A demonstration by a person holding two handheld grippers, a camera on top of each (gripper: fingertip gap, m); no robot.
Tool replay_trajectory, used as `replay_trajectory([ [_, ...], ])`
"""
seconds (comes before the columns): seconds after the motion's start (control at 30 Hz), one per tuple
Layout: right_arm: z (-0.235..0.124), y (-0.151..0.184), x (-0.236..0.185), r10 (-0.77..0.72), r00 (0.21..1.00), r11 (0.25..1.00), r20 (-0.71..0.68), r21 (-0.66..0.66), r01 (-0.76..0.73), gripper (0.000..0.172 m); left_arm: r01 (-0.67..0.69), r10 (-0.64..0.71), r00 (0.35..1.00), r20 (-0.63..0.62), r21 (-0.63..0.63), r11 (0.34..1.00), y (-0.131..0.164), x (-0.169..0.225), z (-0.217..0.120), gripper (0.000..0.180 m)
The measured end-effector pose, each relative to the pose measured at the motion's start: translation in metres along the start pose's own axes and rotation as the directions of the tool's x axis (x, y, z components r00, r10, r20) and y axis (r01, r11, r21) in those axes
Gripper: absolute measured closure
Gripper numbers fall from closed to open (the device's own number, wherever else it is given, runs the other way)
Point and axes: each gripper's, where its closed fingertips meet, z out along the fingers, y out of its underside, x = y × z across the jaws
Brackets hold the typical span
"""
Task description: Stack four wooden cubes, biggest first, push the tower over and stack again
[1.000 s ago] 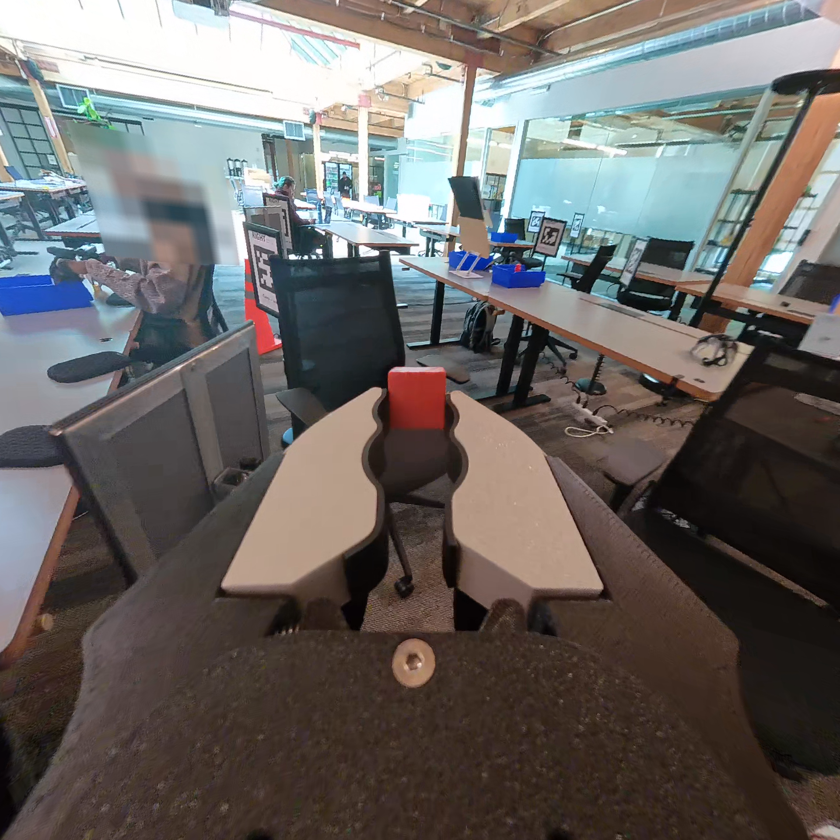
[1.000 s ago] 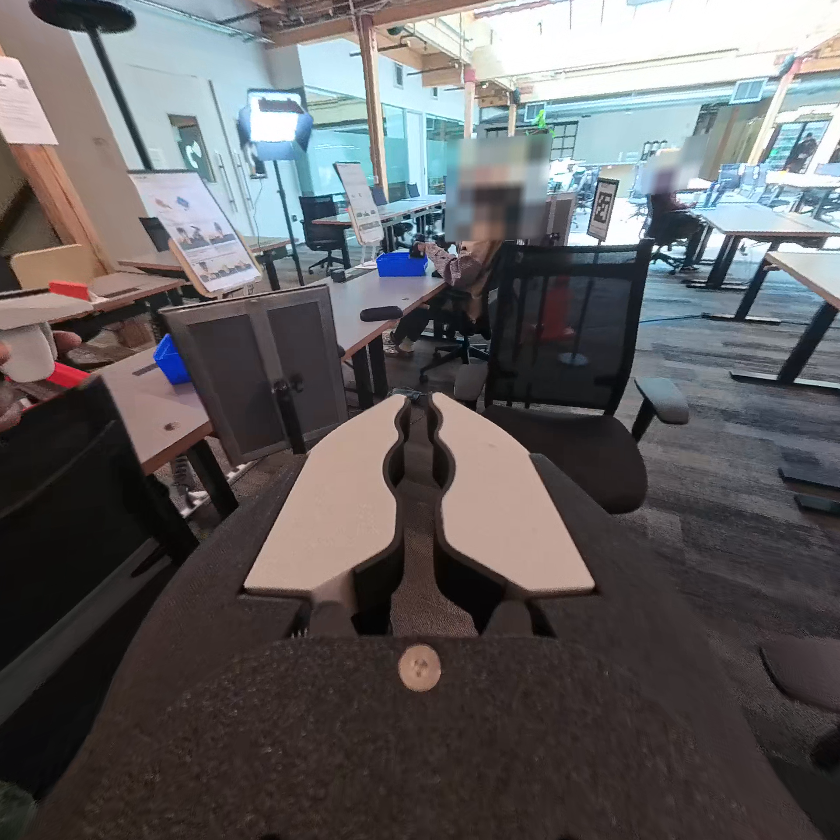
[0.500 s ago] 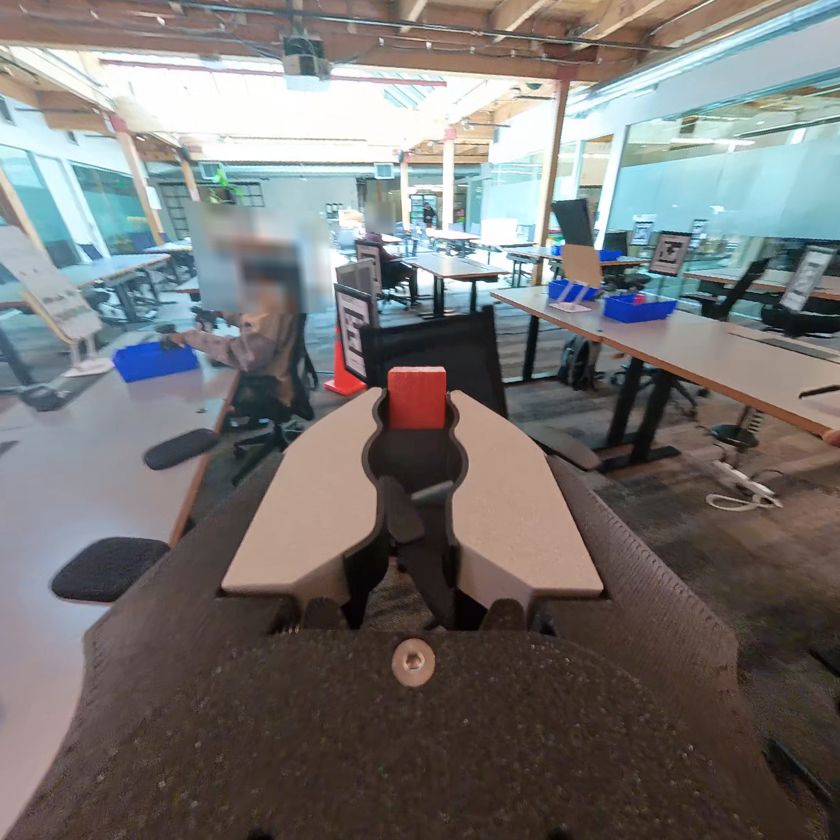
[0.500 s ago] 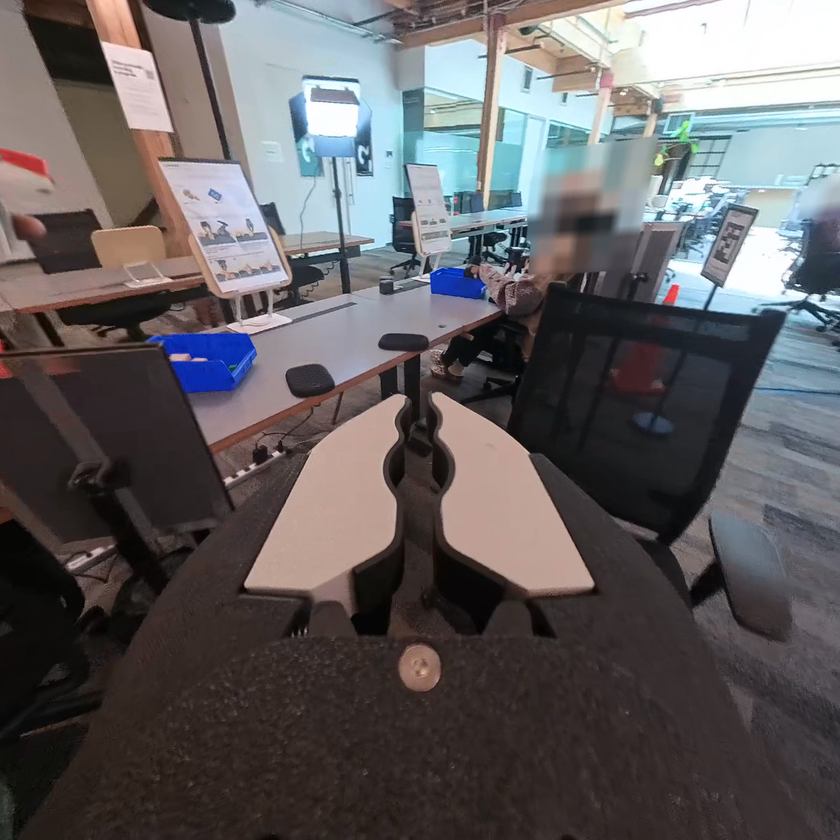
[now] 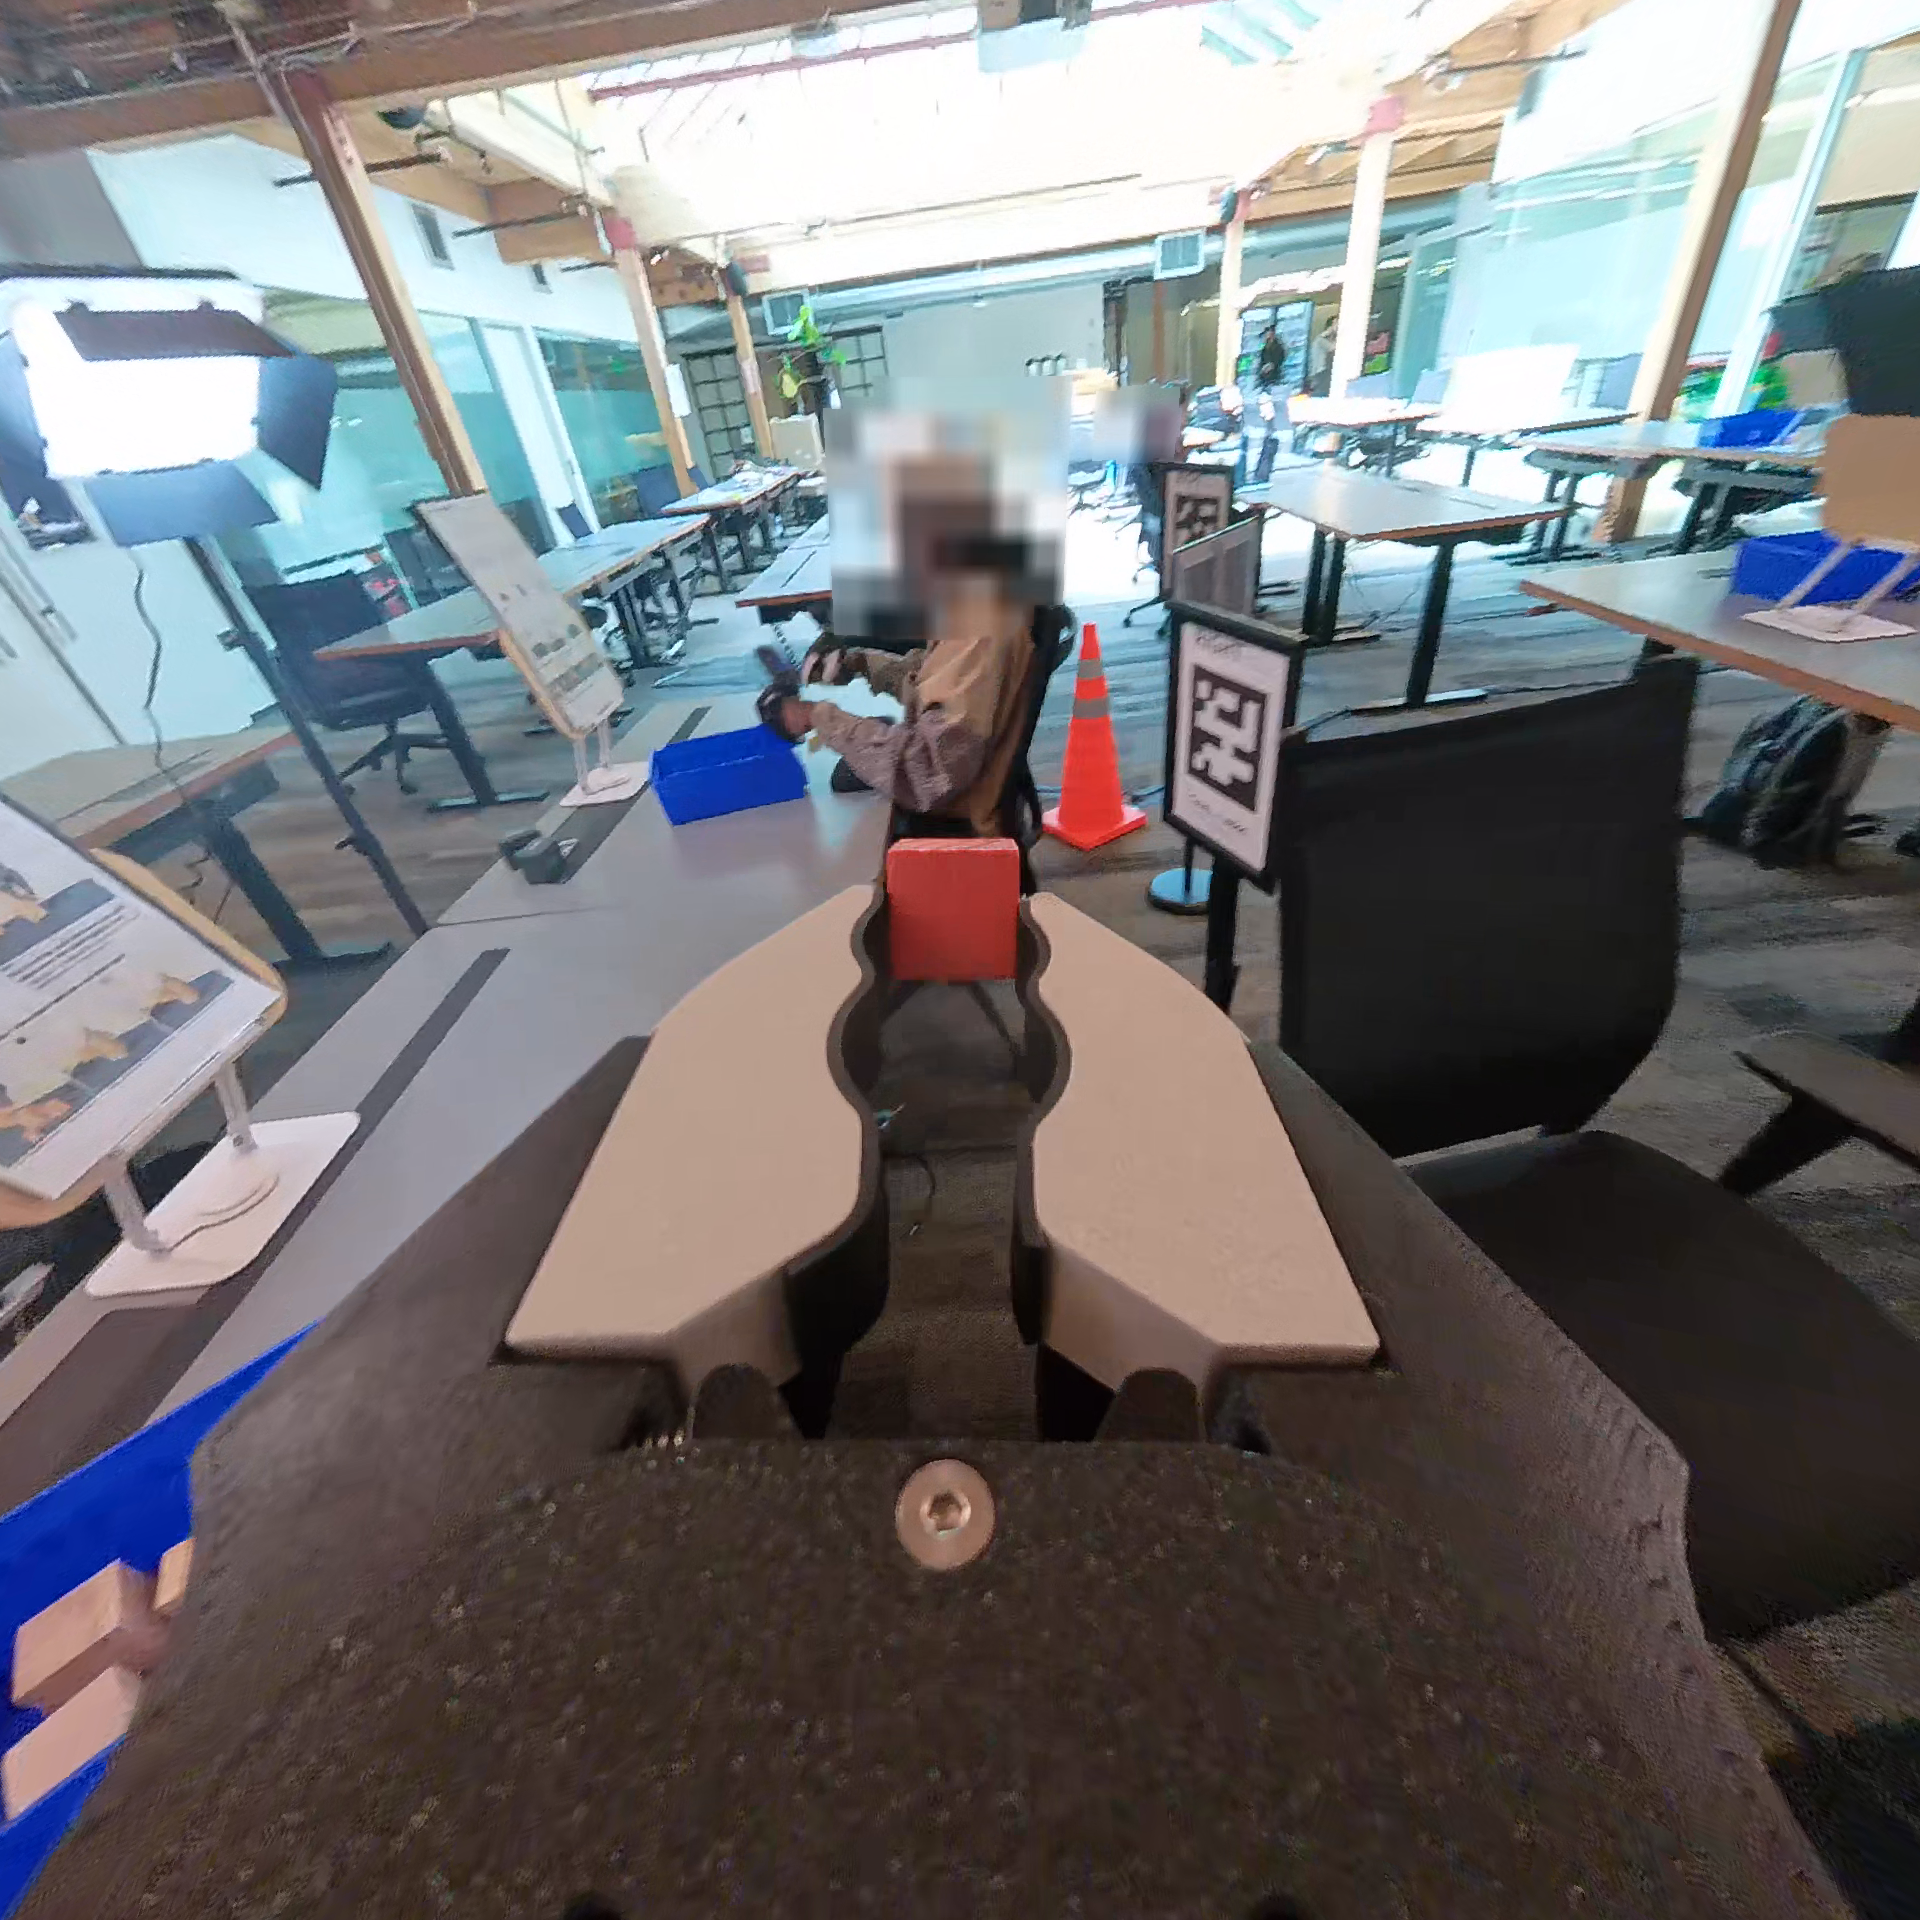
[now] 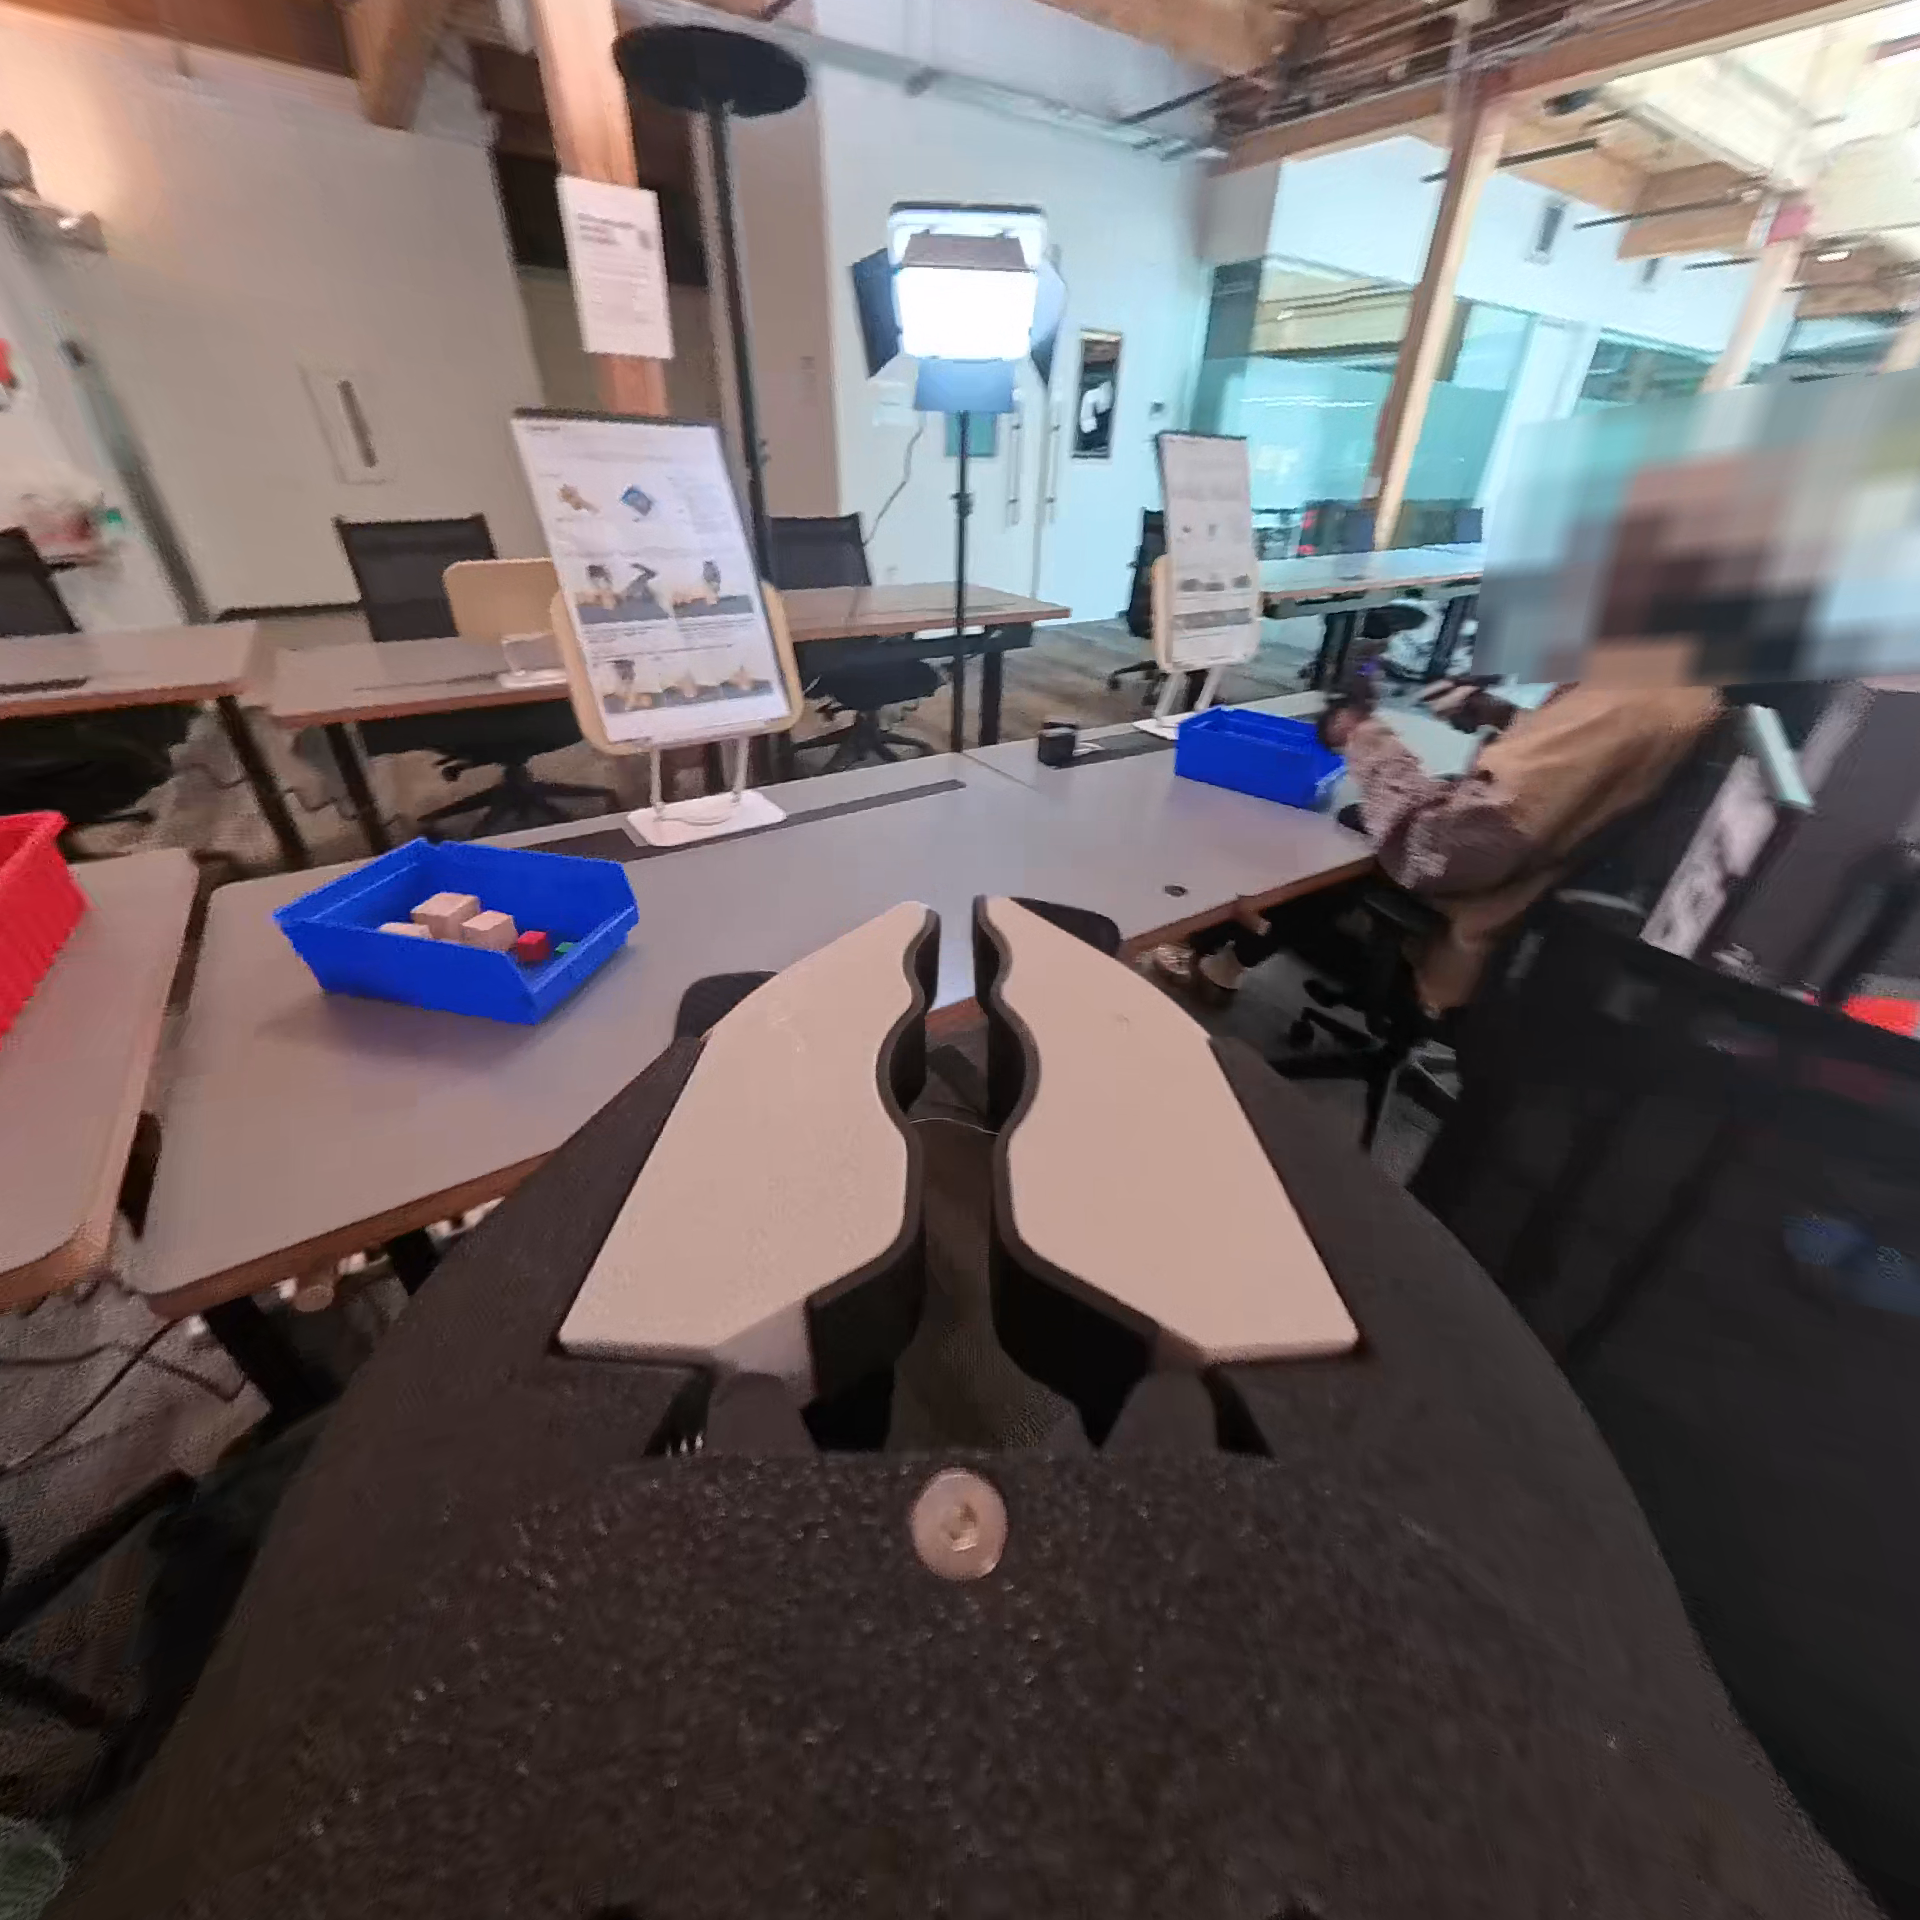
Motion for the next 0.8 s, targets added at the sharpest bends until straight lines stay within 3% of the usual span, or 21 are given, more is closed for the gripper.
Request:
replay_trajectory([
  [0.2, 0.134, 0.0, -0.004, 0.029, 0.974, 0.998, 0.223, -0.062, -0.016, 0.166, 0.014, -0.005, 0.994, 0.106, -0.084, 0.996, 0.033, -0.055, 0.017, 0.158],
  [0.53, 0.317, 0.026, -0.031, 0.058, 0.834, 0.991, 0.548, -0.132, 0.018, 0.165, 0.079, 0.025, 0.932, 0.362, -0.271, 0.959, 0.092, -0.121, -0.008, 0.158],
  [0.63, 0.354, 0.027, -0.021, 0.075, 0.8, 0.992, 0.595, -0.124, -0.001, 0.165, 0.117, 0.024, 0.905, 0.425, -0.301, 0.946, 0.092, -0.128, 0.008, 0.158],
  [0.8, 0.405, 0.024, 0.02, 0.118, 0.784, 0.992, 0.61, -0.109, -0.064, 0.165, 0.12, 0.021, 0.896, 0.444, -0.287, 0.95, 0.074, -0.129, 0.065, 0.158],
])
